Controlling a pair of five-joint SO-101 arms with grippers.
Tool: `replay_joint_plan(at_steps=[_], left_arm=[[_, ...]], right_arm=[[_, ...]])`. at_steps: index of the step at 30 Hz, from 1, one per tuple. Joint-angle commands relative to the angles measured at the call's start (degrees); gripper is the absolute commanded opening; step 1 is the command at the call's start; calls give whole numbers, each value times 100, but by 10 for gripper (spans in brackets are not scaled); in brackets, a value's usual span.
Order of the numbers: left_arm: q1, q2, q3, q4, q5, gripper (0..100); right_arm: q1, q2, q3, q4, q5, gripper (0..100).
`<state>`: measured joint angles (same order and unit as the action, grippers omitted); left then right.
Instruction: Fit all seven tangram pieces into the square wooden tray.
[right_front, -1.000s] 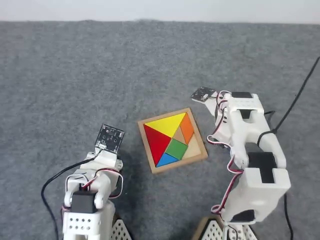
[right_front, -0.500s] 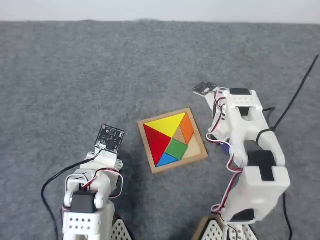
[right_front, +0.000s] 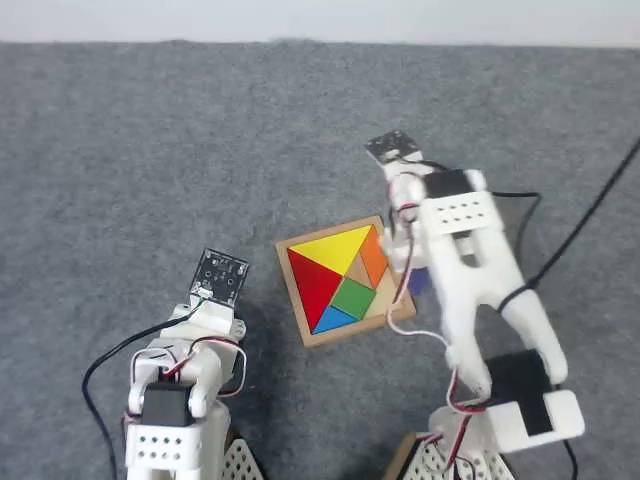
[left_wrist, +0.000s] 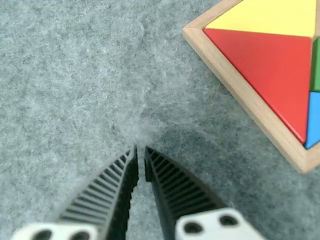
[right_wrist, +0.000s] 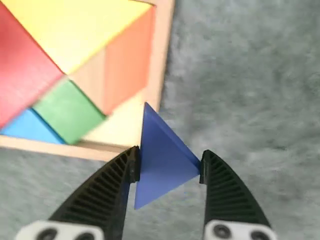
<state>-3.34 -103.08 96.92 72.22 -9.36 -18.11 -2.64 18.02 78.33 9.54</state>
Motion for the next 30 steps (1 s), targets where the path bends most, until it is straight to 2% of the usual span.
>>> replay_joint_plan(at_steps=[1, 5, 19, 30], left_arm=[[-35, -97, -57, 18, -44, 22], [-26, -97, -57, 18, -44, 22], [-26, -97, -57, 18, -44, 22], [-35, -97, -57, 18, -44, 22]], right_arm=[[-462, 48, -185, 31, -1046, 122], [-734, 295, -185, 31, -1925, 122], [-936, 980, -325, 31, -4475, 123], [-971, 1112, -325, -251, -4545, 139]])
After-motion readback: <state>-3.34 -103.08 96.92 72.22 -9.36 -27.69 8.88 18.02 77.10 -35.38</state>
